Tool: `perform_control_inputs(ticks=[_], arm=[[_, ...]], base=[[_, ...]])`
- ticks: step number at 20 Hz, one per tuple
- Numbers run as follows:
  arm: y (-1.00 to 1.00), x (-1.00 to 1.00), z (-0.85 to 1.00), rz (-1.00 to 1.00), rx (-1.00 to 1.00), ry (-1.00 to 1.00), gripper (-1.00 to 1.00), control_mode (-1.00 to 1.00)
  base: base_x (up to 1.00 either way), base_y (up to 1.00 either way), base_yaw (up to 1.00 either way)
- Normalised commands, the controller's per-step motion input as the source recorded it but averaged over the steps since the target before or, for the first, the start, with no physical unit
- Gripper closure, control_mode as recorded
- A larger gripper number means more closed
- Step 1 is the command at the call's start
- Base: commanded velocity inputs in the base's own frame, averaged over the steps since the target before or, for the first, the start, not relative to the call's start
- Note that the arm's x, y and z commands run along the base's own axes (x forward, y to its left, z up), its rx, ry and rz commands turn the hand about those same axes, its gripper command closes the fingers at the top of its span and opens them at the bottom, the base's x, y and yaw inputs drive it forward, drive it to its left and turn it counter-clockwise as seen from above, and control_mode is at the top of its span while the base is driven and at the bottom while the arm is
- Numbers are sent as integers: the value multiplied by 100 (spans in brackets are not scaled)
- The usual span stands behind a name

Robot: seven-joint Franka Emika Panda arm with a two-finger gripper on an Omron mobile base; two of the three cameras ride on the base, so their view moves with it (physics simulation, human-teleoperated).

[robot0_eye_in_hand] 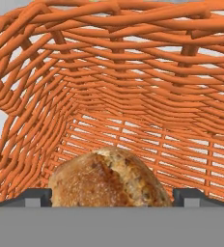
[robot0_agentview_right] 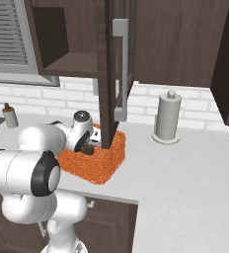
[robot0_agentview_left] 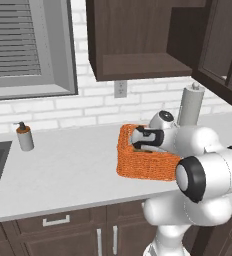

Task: Open the cabinet, pick up the bread from the cabinet and place it in the basket. Then move the basket to the dining counter.

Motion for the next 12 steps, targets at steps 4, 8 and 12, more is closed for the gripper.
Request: perform_control_inputs(ticks=[4, 8, 12], arm=[[-4, -16, 23, -1, 0, 0, -100, -100], [-1, -2, 37, 0, 0, -1, -100, -100], [0, -27, 69, 0, 0, -4, -100, -100]], base=[[0, 0, 0], [0, 0, 0], [0, 0, 0]])
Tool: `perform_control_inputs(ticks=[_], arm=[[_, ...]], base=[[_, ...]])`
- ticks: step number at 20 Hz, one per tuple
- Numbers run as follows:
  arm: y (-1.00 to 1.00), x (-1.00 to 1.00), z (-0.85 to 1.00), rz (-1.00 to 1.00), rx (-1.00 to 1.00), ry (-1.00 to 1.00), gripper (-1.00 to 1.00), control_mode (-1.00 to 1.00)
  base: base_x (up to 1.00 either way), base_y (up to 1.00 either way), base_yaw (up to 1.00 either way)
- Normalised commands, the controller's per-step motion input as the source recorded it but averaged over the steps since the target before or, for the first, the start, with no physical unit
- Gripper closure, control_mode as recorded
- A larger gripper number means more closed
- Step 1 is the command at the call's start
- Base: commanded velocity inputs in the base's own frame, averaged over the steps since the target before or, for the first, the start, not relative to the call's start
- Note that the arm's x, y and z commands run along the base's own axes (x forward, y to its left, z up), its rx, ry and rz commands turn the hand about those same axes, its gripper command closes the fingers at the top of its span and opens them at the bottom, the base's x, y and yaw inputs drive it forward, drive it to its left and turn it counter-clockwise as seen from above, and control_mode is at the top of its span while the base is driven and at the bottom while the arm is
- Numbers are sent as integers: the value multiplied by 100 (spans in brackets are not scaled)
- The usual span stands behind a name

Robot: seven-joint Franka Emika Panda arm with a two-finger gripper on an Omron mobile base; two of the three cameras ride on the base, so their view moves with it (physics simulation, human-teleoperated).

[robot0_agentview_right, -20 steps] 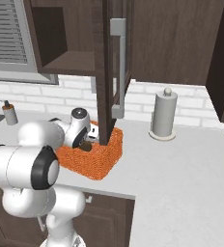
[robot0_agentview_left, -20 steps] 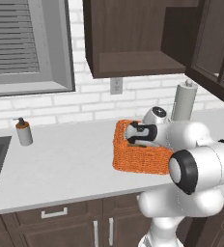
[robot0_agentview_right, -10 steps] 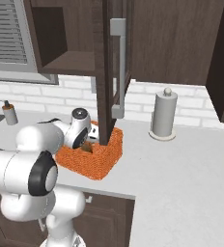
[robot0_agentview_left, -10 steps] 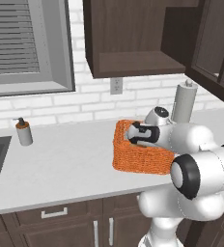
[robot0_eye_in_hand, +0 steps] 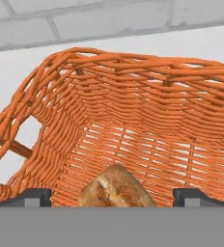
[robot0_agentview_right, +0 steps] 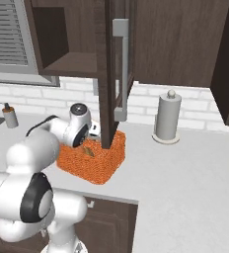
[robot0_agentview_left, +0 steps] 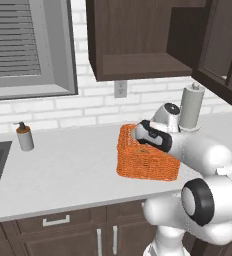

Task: Open the cabinet, pick up the bread from the cabinet and place it in the basket. Then move the basket to the dining counter.

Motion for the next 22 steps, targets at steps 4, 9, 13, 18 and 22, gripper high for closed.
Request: perform_control_inputs(ticks=[4, 9, 13, 18, 22], arm=[[0, -100, 49, 7, 0, -11, -100, -100], [31, -96, 32, 21, -16, -23, -100, -100], [57, -14, 42, 17, -25, 0, -100, -100], [41, 3, 41, 16, -31, 13, -100, -100], [9, 3, 0, 18, -31, 27, -100, -100]], base=[[0, 0, 0], [0, 0, 0], [0, 0, 0], [0, 0, 0], [0, 0, 0]])
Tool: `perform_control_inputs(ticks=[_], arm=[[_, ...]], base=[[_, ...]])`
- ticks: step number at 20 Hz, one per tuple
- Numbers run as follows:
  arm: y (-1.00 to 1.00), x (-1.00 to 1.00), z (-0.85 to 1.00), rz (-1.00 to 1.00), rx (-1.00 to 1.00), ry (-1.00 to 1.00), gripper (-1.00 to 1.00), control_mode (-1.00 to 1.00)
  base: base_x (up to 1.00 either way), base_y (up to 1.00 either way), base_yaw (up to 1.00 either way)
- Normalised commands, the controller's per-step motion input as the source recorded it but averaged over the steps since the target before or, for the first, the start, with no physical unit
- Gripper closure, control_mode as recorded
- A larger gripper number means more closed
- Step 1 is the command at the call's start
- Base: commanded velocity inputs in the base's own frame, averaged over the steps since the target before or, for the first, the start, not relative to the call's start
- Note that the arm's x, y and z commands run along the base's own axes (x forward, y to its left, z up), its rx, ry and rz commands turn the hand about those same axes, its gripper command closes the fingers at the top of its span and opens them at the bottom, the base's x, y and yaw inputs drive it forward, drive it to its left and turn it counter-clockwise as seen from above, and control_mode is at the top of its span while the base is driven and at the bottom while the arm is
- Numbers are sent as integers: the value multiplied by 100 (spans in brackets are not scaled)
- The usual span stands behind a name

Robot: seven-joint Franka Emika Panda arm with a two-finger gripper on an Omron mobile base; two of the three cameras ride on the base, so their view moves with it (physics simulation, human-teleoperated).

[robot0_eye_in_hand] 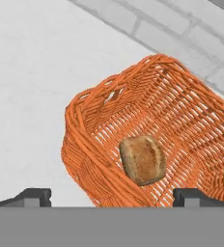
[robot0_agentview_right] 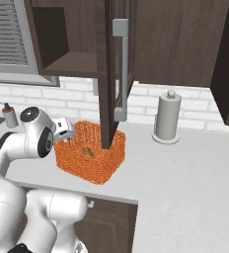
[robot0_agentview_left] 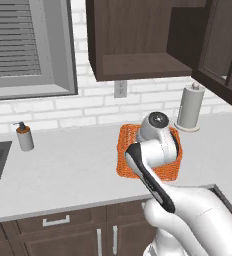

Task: Open the cabinet, pick up the bread from the cabinet and place it in the basket. Then move the basket to the dining counter.

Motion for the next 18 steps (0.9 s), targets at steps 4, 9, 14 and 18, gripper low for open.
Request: perform_control_inputs(ticks=[4, 9, 14, 18], arm=[[-10, -4, 1, 19, -28, 25, -100, -100], [-14, -5, -10, 17, -26, 18, -100, -100], [-8, 27, -37, 12, -15, 11, -100, -100], [-30, 29, -66, 16, -9, 15, -100, -100]], base=[[0, 0, 0], [0, 0, 0], [0, 0, 0], [0, 0, 0]])
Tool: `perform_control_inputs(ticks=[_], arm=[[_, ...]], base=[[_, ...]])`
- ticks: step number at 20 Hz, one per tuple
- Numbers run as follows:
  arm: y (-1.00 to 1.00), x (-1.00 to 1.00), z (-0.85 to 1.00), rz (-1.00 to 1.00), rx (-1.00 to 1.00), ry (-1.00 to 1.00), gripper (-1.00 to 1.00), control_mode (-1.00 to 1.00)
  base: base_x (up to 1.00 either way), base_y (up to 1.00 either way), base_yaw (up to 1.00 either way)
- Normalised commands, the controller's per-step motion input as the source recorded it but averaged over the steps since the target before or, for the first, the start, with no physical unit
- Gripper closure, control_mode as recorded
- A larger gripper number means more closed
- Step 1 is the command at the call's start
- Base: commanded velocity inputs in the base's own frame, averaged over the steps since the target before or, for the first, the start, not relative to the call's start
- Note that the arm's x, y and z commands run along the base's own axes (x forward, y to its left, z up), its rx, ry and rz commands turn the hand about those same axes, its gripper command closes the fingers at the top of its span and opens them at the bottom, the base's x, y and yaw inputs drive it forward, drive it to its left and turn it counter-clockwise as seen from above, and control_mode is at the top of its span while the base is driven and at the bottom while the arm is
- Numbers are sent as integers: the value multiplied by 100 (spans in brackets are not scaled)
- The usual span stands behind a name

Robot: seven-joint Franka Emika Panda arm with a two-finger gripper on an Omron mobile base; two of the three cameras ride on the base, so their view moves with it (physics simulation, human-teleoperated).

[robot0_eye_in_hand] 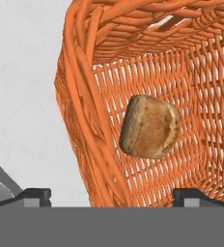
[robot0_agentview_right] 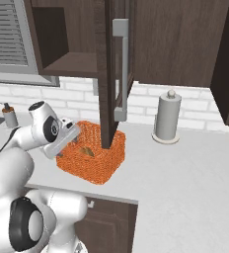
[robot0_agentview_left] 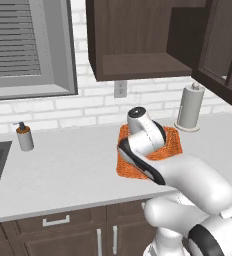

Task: Open the cabinet, pick up the bread from the cabinet and place it in the basket. Then move the basket to the dining counter.

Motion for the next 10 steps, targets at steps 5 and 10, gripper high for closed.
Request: perform_control_inputs(ticks=[5, 10], arm=[[-38, 9, -56, 15, -6, 16, -100, -100], [-31, 0, -68, 14, -4, 21, -100, -100]], base=[[0, 0, 0], [0, 0, 0]])
